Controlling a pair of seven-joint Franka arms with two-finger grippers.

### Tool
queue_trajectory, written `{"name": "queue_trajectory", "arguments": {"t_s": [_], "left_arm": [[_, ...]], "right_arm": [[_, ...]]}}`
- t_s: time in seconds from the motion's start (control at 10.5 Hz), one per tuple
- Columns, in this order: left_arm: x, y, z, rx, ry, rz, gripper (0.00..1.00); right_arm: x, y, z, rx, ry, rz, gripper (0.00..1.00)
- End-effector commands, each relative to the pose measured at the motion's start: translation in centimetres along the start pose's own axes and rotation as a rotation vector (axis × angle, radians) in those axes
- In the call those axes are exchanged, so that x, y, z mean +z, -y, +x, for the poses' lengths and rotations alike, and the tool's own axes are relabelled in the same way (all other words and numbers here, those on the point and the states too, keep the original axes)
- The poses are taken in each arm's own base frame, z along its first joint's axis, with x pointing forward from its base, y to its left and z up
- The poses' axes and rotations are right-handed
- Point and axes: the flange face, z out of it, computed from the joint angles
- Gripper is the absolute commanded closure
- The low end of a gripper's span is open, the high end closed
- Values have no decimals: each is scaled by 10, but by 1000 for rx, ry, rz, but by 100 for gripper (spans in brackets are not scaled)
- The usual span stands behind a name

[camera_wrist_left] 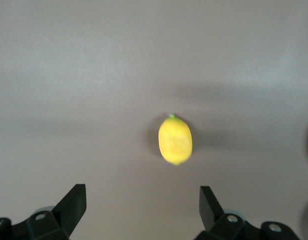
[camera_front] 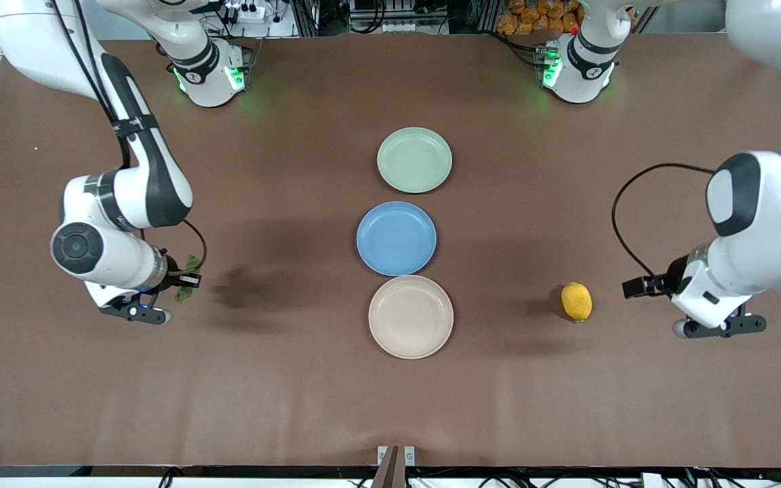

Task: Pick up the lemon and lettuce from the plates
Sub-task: 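Open both grippers to release the lemon and lettuce on the table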

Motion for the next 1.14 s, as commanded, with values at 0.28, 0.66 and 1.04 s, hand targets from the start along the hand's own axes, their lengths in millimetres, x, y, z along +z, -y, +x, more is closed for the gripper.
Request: {"name": "queue_trajectory", "arguments": {"t_s": [0.28,0.66,1.04], "left_arm": [[-90,17,-88,39,-7,-14,0],[-151,13,-98,80,-36,-4,0],[-198,9,-104,91,-76,-6,0]], "right_arm": [[5,-62,9,-34,-7,14,17],[-2,-65,7,-63,-13,19,0],[-35,-61,-27,-99,-53,12,0]]}}
